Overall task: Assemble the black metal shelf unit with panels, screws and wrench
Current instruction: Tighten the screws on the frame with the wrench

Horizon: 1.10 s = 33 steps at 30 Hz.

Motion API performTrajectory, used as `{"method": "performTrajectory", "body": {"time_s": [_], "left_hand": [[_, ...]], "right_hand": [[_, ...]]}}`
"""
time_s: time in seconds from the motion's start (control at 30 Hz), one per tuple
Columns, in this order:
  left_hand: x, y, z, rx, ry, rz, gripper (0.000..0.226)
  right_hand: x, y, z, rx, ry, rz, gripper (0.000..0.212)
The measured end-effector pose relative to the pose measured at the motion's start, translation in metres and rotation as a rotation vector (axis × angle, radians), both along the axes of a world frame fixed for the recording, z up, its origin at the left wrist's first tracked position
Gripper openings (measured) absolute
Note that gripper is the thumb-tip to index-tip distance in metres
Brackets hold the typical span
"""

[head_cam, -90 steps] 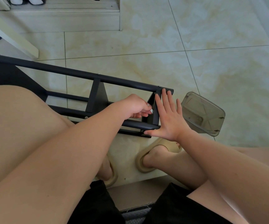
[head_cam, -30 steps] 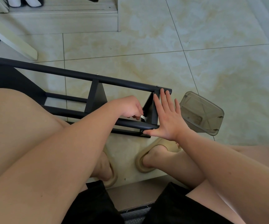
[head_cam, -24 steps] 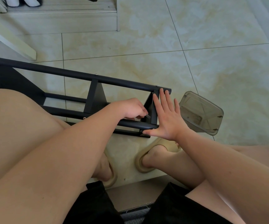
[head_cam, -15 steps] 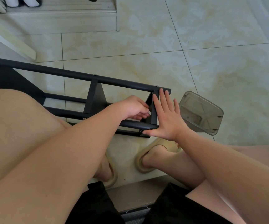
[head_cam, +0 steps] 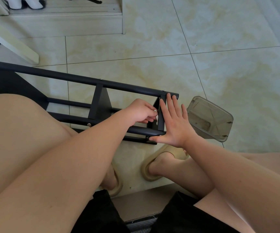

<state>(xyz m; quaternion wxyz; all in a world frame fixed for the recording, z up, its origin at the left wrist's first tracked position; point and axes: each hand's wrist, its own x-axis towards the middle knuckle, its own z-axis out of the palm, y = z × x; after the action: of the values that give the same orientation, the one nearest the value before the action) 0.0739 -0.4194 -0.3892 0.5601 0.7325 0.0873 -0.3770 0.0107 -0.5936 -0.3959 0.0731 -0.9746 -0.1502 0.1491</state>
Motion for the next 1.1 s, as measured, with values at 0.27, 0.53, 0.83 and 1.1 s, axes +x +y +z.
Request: {"method": "performTrajectory", "body": {"time_s": [0.27, 0.53, 0.83, 1.1], "left_hand": [[0.0012, 0.0009, 0.007, 0.022, 0.152, 0.011, 0.006], [0.0048, 0.0004, 0.0082, 0.034, 0.112, 0.042, 0.006], [0.0014, -0.002, 0.0075, 0.01, 0.194, 0.027, 0.005], [-0.0005, 0.0025, 0.0064, -0.022, 0.291, 0.017, 0.01]], "right_hand": [[0.0001, -0.0007, -0.0004, -0.01, -0.005, 0.006, 0.136], [-0.0001, 0.0001, -0.0007, -0.001, -0.005, 0.001, 0.136], [-0.0007, 0.0001, -0.0007, 0.004, -0.01, -0.001, 0.136], [-0.0011, -0.0001, -0.0015, -0.008, -0.013, 0.009, 0.136]]}}
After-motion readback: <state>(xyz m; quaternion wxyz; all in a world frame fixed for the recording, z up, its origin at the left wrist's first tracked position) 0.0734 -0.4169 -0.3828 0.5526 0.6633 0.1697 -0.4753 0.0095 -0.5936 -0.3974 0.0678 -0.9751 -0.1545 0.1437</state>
